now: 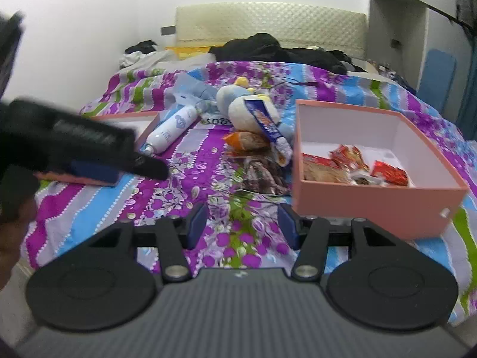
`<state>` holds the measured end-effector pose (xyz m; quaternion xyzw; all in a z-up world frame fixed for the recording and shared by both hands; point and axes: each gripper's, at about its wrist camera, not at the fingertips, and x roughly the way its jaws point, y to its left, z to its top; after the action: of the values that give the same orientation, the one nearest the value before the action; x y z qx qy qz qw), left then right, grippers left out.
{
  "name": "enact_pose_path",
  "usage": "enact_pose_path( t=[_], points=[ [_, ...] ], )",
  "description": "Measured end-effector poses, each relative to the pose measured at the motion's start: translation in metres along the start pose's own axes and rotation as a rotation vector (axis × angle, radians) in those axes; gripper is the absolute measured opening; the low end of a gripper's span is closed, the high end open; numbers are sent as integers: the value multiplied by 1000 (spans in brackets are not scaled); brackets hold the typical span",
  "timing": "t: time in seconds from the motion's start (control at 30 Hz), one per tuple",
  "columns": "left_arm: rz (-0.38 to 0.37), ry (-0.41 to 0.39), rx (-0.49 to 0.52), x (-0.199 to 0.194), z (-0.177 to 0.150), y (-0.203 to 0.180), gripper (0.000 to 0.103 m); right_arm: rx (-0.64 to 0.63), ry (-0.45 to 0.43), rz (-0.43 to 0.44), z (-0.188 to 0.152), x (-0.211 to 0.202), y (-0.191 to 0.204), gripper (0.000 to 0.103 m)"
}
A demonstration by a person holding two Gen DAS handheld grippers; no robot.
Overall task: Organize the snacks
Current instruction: 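Withdraw both grippers from the box toward the remaining snacks, then grasp the orange snack bag with left gripper while right grasps white shrimp bag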
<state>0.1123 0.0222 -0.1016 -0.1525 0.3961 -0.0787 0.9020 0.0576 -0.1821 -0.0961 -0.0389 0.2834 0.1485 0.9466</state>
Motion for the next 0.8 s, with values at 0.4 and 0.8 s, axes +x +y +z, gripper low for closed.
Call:
enact_pose_path(
  t=[0.4,0.8],
  points=[
    [-38,58,-93,146,97,60,82,-67,96,-52,20,129,20,56],
    [-124,141,-42,267,159,72,87,-156,175,-179,36,240,21,74]
  ],
)
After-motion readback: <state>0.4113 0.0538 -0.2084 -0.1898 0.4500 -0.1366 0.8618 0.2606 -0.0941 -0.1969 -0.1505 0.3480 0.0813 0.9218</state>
